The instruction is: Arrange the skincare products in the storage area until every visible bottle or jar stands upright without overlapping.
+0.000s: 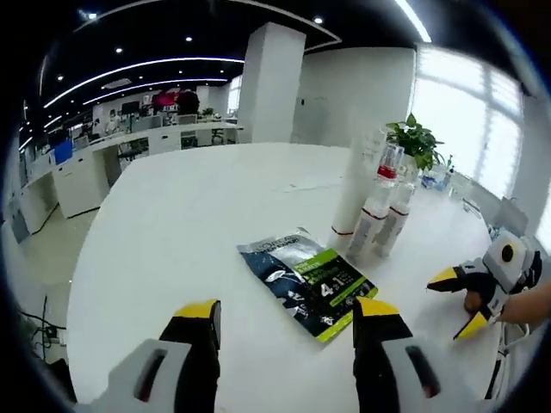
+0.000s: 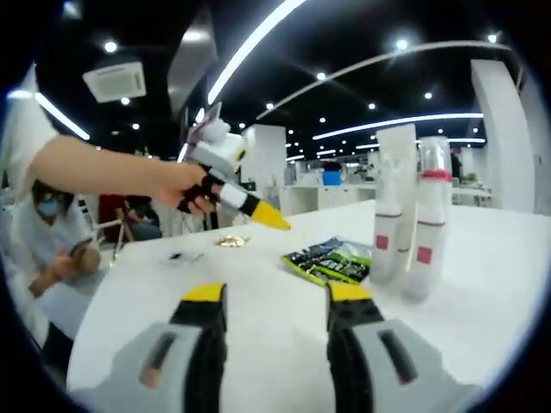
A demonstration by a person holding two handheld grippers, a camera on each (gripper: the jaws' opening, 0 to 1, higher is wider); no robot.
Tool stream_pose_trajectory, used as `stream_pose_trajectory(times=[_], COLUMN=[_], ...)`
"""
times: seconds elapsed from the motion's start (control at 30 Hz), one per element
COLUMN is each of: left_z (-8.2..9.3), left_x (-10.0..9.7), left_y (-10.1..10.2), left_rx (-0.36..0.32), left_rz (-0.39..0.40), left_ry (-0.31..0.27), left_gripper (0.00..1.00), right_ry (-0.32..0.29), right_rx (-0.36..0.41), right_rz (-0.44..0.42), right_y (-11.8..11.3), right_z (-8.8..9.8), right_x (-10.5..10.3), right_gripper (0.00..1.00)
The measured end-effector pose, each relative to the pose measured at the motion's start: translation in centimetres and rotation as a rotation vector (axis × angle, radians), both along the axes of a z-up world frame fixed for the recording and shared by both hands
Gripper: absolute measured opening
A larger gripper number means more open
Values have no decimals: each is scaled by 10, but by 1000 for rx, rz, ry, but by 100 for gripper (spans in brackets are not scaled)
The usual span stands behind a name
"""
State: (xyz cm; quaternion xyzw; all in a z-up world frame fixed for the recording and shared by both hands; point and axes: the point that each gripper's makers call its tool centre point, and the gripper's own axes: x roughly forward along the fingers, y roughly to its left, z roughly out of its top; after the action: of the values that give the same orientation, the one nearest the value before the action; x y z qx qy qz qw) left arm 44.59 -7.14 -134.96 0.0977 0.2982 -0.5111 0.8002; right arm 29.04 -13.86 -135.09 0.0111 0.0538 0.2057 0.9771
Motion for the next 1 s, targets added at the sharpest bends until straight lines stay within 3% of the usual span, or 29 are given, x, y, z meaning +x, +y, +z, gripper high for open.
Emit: stream_pose_trajectory(times=[0.13,0.2,0.47,0.7,0.83,1.0], left_z=[-7,-12,-11,-27,-40,-49], left_x=[13,19,34,29,25,27], left_y=[40,59,102,117,122,120], left_rx=[123,173,307,409,489,510], left_rz=[-34,-43,-117,-178,-230,-252], left_ry=[-71,-78,-142,-116,-120,-123], left_gripper=[63,63,64,62,54,53], right_ry=[0,-3,-5,-6,-5,-3], right_rx=[-1,0,-3,-5,-7,-10], right_rz=[-2,-4,-3,-2,-1,-1], right_y=[-1,-1,-1,-1,-1,-1], right_z=[0,1,1,1,1,0], right_x=[0,0,-1,-1,-1,-1], right_gripper=[43,43,43,43,43,42])
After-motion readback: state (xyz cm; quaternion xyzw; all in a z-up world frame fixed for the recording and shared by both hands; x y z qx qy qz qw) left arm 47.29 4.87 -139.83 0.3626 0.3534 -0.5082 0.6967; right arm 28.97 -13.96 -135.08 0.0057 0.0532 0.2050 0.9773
